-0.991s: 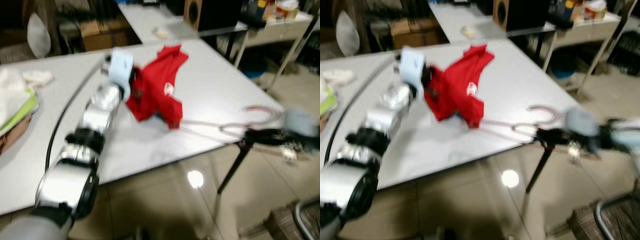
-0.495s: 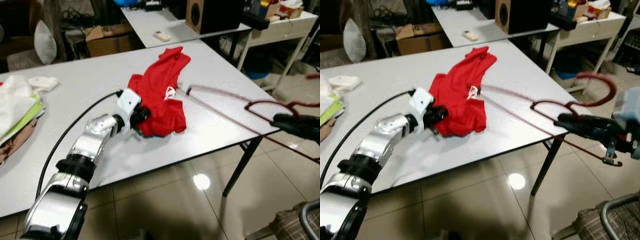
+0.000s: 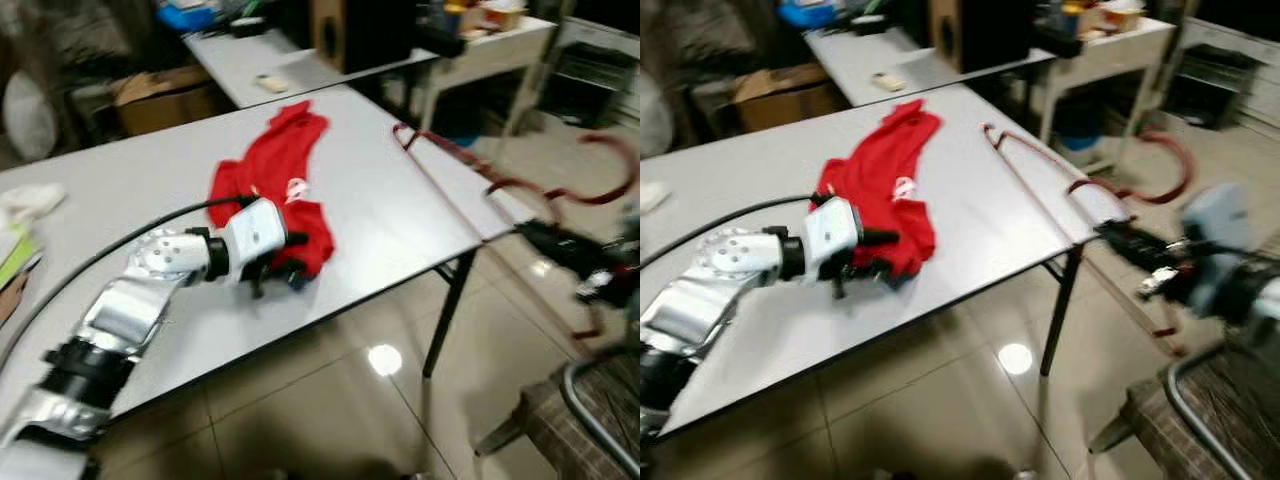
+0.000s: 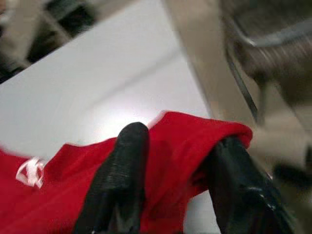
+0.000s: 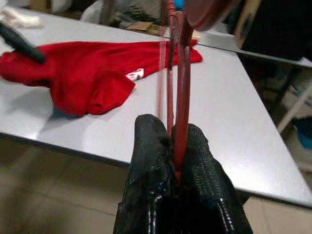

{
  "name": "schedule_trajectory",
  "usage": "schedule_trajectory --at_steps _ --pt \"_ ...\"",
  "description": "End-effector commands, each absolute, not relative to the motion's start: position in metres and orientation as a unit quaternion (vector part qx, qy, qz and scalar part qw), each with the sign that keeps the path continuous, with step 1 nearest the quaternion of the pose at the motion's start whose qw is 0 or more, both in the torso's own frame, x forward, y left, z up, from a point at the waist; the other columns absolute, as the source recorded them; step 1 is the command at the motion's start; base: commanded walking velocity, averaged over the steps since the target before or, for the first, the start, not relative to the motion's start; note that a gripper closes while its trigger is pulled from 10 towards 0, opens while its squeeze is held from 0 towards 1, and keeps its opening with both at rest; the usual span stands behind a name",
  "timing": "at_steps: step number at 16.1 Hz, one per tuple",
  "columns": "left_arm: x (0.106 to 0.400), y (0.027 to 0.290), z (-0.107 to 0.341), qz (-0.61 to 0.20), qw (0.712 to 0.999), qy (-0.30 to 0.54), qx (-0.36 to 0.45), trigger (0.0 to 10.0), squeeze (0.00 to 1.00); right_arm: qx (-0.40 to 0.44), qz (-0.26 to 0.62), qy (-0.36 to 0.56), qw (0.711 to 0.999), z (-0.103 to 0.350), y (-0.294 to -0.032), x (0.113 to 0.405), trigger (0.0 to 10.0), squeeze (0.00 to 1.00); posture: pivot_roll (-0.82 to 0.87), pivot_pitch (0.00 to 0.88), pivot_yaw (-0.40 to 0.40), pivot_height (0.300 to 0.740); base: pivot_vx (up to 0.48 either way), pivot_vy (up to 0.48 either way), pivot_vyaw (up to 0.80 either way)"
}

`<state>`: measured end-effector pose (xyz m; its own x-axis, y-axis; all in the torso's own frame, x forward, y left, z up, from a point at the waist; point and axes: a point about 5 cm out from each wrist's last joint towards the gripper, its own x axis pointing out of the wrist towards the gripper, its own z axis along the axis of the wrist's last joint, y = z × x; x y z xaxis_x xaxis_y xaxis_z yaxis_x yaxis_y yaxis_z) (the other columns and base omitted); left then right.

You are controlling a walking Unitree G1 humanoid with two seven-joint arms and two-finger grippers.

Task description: Hang hanger

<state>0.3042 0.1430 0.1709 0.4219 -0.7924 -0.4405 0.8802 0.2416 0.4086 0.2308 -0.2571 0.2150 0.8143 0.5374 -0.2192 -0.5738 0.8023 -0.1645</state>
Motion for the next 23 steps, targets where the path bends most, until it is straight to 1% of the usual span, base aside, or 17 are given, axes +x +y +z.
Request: schedule_trajectory --at_steps 1,3,4,5,7,9,10,11,12,13,14,16,17,18,20,22,23 --pt "0.300 0.149 0.168 -0.541 0.762 0.100 0.341 10.0 1.00 -0.111 0.283 0.079 0.949 0.210 -0.243 0.234 10.0 0.00 -0.11 0.000 0.107 0.740 0.000 0.000 0.00" --pt "0.297 0.160 0.169 -0.536 0.751 0.130 0.362 10.0 1.00 -0.091 0.259 0.075 0.959 0.204 -0.234 0.237 10.0 0.00 -0.12 0.000 0.108 0.740 0.000 0.000 0.00" --pt "0.294 0.167 0.174 -0.531 0.764 0.135 0.341 10.0 1.00 -0.084 0.239 0.065 0.965 0.202 -0.230 0.239 10.0 0.00 -0.11 0.000 0.097 0.740 0.000 0.000 0.00" --pt "0.291 0.174 0.177 -0.534 0.766 0.147 0.327 10.0 1.00 -0.078 0.225 0.052 0.970 0.202 -0.227 0.240 10.0 0.00 -0.11 0.000 0.092 0.740 0.000 0.000 0.00" --pt "0.296 0.185 0.174 -0.503 0.760 0.156 0.382 10.0 1.00 -0.080 0.196 0.048 0.976 0.199 -0.226 0.245 10.0 0.00 -0.11 0.000 0.092 0.740 0.000 0.000 0.00" --pt "0.318 0.195 0.177 -0.393 0.799 0.128 0.436 10.0 1.00 -0.073 0.172 0.042 0.982 0.197 -0.224 0.251 10.0 0.00 -0.10 0.000 0.086 0.740 0.000 0.000 0.00" --pt "0.324 0.199 0.179 -0.358 0.821 0.111 0.431 10.0 1.00 -0.073 0.162 0.039 0.983 0.197 -0.222 0.252 10.0 0.00 -0.09 0.000 0.086 0.740 0.000 0.000 0.00" --pt "0.327 0.200 0.179 -0.344 0.831 0.104 0.425 10.0 1.00 -0.074 0.160 0.038 0.984 0.197 -0.221 0.253 10.0 0.00 -0.09 0.000 0.086 0.740 0.000 0.000 0.00" --pt "0.330 0.212 0.178 -0.276 0.892 0.087 0.348 10.0 1.00 -0.059 0.151 0.028 0.986 0.196 -0.217 0.254 10.0 0.00 -0.09 0.000 0.088 0.740 0.000 0.000 0.00" --pt "0.332 0.219 0.180 -0.225 0.943 0.068 0.236 10.0 1.00 -0.042 0.154 0.024 0.987 0.195 -0.213 0.253 10.0 0.00 -0.09 0.000 0.091 0.740 0.000 0.000 0.00" --pt "0.329 0.221 0.184 -0.203 0.963 0.042 0.170 10.0 1.00 -0.035 0.134 0.028 0.990 0.192 -0.212 0.252 10.0 0.00 -0.09 0.000 0.093 0.740 0.000 0.000 0.00" --pt "0.323 0.215 0.188 -0.185 0.979 0.016 0.088 10.0 0.99 -0.027 0.114 0.034 0.993 0.188 -0.206 0.250 10.0 0.00 -0.09 0.000 0.092 0.740 0.000 0.000 0.00" --pt "0.314 0.200 0.188 -0.162 0.985 -0.016 0.052 10.0 0.53 -0.034 0.083 0.051 0.995 0.177 -0.196 0.251 10.0 0.00 -0.09 0.000 0.088 0.740 0.000 0.000 0.00" --pt "0.309 0.193 0.180 -0.153 0.987 -0.008 0.053 10.0 0.33 -0.056 0.076 0.058 0.994 0.172 -0.188 0.251 10.0 0.00 -0.09 0.000 0.086 0.740 0.000 0.000 0.00" --pt "0.297 0.182 0.167 -0.144 0.989 0.007 0.043 10.0 0.16 -0.093 0.060 0.052 0.993 0.168 -0.178 0.251 10.0 0.00 -0.09 0.000 0.080 0.740 0.000 0.000 0.00" --pt "0.288 0.175 0.161 -0.144 0.989 0.019 0.036 10.0 0.00 -0.066 0.078 0.034 0.994 0.170 -0.169 0.247 10.0 0.00 -0.08 0.000 0.082 0.740 0.000 0.000 0.00" --pt "0.285 0.172 0.159 -0.143 0.989 0.022 0.034 10.0 0.00 -0.062 0.086 0.024 0.994 0.172 -0.166 0.246 10.0 0.00 -0.07 0.000 0.084 0.740 0.000 0.000 0.80"
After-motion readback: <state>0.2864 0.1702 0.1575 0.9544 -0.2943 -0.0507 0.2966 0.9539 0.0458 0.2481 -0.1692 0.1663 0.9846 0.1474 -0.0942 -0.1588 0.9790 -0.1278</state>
